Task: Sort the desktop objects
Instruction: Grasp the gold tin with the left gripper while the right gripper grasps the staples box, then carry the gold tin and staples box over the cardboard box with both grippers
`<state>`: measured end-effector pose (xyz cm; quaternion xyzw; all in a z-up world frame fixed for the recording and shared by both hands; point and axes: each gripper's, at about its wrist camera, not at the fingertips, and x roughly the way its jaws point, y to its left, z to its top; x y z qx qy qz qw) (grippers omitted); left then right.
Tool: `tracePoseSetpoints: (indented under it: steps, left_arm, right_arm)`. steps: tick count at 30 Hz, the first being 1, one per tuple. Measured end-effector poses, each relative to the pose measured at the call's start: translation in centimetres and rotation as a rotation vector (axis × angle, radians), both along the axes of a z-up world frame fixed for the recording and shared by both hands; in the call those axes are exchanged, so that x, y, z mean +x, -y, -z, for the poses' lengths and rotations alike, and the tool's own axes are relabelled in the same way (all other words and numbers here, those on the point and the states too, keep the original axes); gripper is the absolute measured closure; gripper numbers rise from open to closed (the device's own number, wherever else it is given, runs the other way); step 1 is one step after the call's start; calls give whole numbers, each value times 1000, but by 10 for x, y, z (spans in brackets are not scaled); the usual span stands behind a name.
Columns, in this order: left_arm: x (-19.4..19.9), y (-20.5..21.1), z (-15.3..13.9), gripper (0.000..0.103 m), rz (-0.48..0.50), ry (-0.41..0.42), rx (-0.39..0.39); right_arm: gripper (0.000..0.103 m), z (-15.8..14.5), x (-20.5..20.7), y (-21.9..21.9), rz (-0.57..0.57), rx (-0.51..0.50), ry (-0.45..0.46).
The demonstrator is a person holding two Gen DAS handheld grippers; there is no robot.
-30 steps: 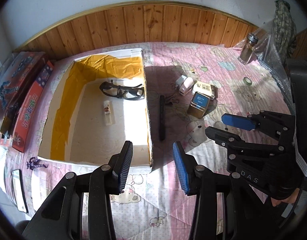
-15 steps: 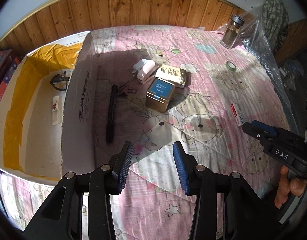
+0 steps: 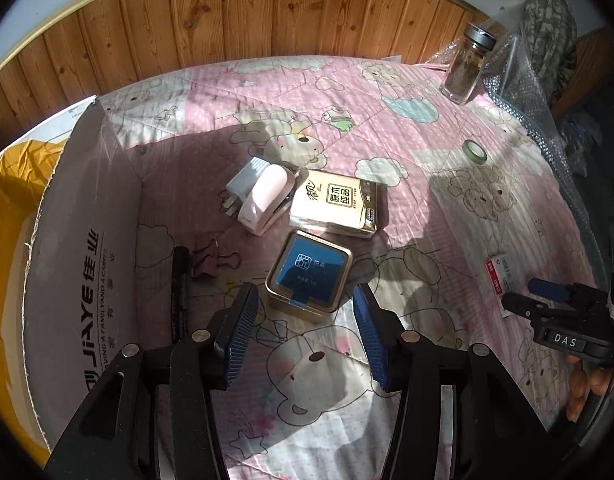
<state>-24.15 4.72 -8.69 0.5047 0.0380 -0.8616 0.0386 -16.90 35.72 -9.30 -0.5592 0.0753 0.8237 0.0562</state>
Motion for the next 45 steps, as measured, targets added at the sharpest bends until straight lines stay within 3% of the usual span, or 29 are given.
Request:
tracePoseSetpoints:
  steps: [3,6,8,13,16,19,21,31,40,45]
  left_arm:
    - [-10,-3,7,50,40,8,-15]
    - [-15,-7,13,50,73,10,-29]
    - [-17,-10,17,43,94,8,-29]
    - [-26,-21,26,39,112,-19,-157]
    - [-33,-10,37,39,84,21,-110]
    - [-34,3,41,40,54,27,-38]
    - [-32,6,40,49,54,10,-9]
    - [-17,-7,24,50,35,-1,-72]
    - [16,-23,1,50,26,-5,-105]
    - [38,-24,-15,50,4,-16,-85]
  right_arm:
    - [36,12,-9,6,-33,3,34]
    - [35,23,-15,12,-51,68,70]
    - [35,25,-17,12,-54,78,70]
    - [38,26,-19,12,-58,93,52]
    - [64,22,-22,17,-70,94,27]
    - [64,17,-20,20,-71,81,11]
    - [64,10,-21,24,-79,75,-13]
    - [64,-3,-19,48,-113,-45,-82]
    - [64,-7,-12,78,-189,-26,-104]
    - [64,-11,-7,85,-205,-9,-120]
